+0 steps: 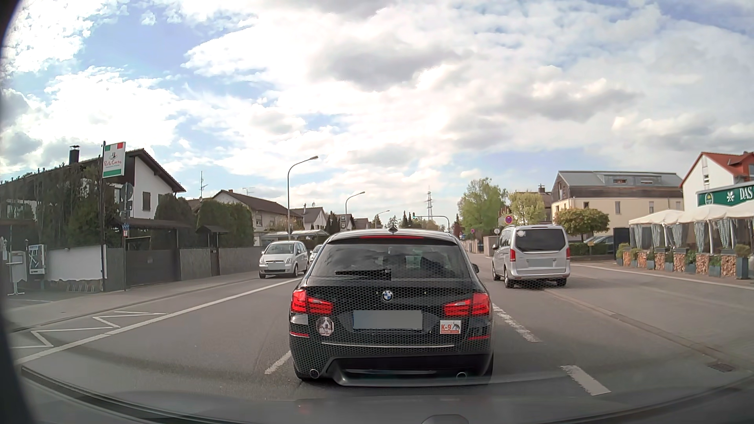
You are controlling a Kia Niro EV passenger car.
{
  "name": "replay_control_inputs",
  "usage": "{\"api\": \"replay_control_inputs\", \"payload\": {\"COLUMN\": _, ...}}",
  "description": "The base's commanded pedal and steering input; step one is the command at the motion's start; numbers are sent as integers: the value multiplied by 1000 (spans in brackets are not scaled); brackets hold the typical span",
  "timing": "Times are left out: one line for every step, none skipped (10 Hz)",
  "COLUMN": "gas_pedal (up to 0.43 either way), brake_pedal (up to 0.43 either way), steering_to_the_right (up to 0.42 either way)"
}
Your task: Follow the waypoints while adhering to traffic rules and regulations
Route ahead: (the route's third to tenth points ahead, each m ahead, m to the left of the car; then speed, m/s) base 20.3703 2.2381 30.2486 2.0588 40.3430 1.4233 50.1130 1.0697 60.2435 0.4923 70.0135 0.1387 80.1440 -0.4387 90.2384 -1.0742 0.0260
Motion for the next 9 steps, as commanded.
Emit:
{"api": "replay_control_inputs", "payload": {"gas_pedal": 0, "brake_pedal": 49, "steering_to_the_right": -3}}
{"api": "replay_control_inputs", "payload": {"gas_pedal": 0, "brake_pedal": 12, "steering_to_the_right": -3}}
{"api": "replay_control_inputs", "payload": {"gas_pedal": 0, "brake_pedal": 0, "steering_to_the_right": -3}}
{"api": "replay_control_inputs", "payload": {"gas_pedal": 0, "brake_pedal": 0, "steering_to_the_right": -3}}
{"api": "replay_control_inputs", "payload": {"gas_pedal": 0, "brake_pedal": 0, "steering_to_the_right": -3}}
{"api": "replay_control_inputs", "payload": {"gas_pedal": 0, "brake_pedal": 0, "steering_to_the_right": -3}}
{"api": "replay_control_inputs", "payload": {"gas_pedal": 0, "brake_pedal": 0, "steering_to_the_right": -3}}
{"api": "replay_control_inputs", "payload": {"gas_pedal": 0, "brake_pedal": 0, "steering_to_the_right": -2}}
{"api": "replay_control_inputs", "payload": {"gas_pedal": 0, "brake_pedal": 0, "steering_to_the_right": -2}}
